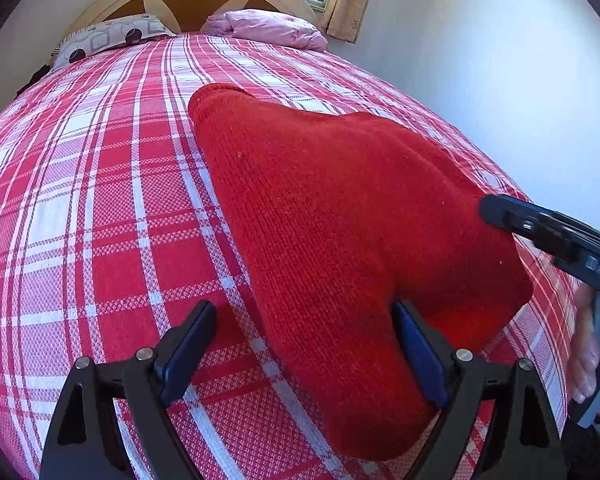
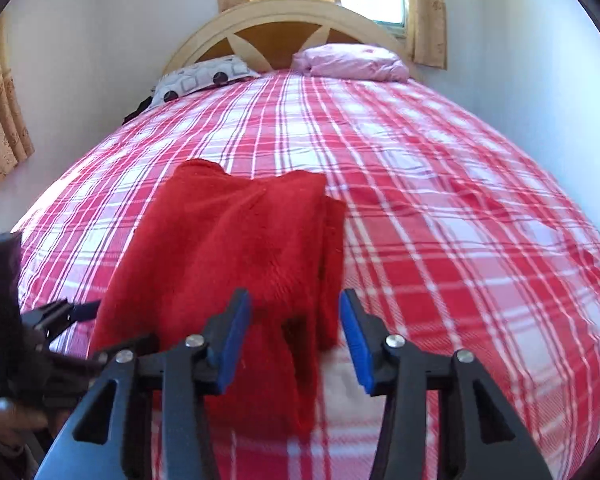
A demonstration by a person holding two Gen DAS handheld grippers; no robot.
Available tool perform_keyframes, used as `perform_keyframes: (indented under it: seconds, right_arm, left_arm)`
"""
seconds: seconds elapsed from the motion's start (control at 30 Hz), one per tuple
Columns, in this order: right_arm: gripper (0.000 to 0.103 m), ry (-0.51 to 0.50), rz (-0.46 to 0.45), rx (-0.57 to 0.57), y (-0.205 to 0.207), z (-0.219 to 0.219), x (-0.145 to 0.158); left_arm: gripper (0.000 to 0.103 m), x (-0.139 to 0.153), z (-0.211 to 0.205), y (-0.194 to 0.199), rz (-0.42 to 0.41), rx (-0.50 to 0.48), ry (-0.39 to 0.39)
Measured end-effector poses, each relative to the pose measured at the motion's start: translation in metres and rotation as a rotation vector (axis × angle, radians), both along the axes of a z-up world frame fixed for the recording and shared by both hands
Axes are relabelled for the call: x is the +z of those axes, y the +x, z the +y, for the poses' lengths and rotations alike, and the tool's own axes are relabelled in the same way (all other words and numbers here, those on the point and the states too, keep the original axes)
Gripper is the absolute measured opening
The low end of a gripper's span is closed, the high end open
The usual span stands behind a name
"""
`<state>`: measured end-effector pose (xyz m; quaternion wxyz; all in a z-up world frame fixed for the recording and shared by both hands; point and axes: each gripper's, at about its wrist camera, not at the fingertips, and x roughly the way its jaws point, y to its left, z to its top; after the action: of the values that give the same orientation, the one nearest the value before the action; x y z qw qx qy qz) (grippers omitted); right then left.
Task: Fold small clothes
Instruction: 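Press the folded red sweater flat with both open grippers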
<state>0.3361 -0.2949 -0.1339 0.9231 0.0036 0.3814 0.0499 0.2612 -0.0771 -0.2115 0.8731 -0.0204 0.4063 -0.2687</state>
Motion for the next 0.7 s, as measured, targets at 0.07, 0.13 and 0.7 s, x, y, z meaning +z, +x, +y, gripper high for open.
perform_keyframes:
  seconds: [0.07,0.13,0.7]
  right_arm:
    - [0.042,-0.008,0.025,-0.004,0.012,0.001,-0.009]
    - [0.042,-0.02,0.053,-0.014,0.02,-0.002,-0.02]
    - [0.05,0.233,0.049,-0.009,0.036,-0.049,-0.005]
  left_arm:
    - [0.09,0.0,-0.001,0.0,0.0,0.001,-0.002]
    - [0.091,0.0,-0.001,0.001,0.002,0.0,-0.003]
    - [0.091,0.038,0.011,0.026,-0.064,0.075,-0.062]
